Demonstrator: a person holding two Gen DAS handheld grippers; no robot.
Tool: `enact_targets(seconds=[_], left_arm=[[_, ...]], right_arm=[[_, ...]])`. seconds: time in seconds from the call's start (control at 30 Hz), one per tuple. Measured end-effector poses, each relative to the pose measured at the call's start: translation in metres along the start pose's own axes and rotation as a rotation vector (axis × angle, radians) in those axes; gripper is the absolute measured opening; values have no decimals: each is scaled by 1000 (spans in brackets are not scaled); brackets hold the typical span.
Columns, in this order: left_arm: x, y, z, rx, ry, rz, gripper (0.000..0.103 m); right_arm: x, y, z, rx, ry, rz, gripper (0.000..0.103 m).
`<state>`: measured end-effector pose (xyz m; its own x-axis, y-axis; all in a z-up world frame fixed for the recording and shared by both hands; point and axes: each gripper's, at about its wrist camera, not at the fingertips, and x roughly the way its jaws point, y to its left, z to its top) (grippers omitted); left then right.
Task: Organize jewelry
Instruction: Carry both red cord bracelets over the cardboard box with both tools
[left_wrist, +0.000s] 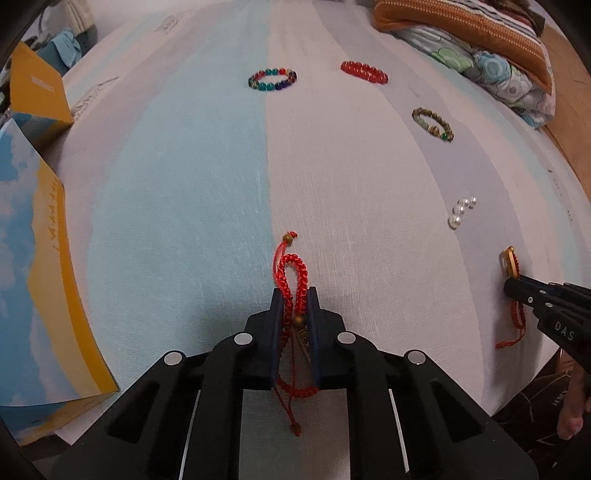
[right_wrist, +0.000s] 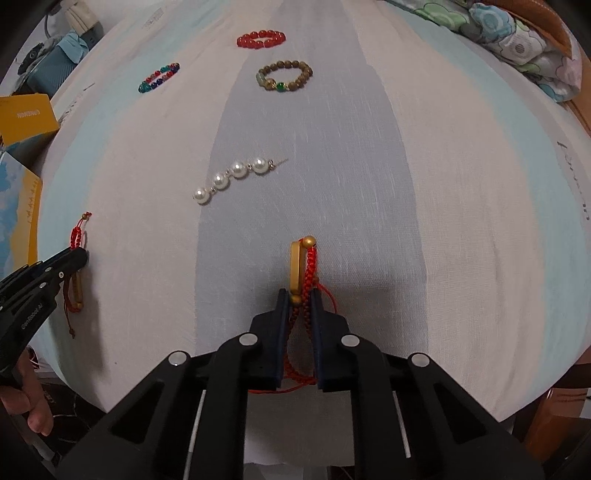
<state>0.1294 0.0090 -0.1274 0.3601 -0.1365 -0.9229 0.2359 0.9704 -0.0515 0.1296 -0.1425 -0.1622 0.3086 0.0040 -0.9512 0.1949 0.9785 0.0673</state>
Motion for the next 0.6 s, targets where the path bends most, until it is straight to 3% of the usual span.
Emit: enact_targets(seconds=[0.6], left_arm=[[-55, 27, 28, -51, -110, 27, 11]], right_arm=[[-42, -3, -3, 27, -138, 10, 11]])
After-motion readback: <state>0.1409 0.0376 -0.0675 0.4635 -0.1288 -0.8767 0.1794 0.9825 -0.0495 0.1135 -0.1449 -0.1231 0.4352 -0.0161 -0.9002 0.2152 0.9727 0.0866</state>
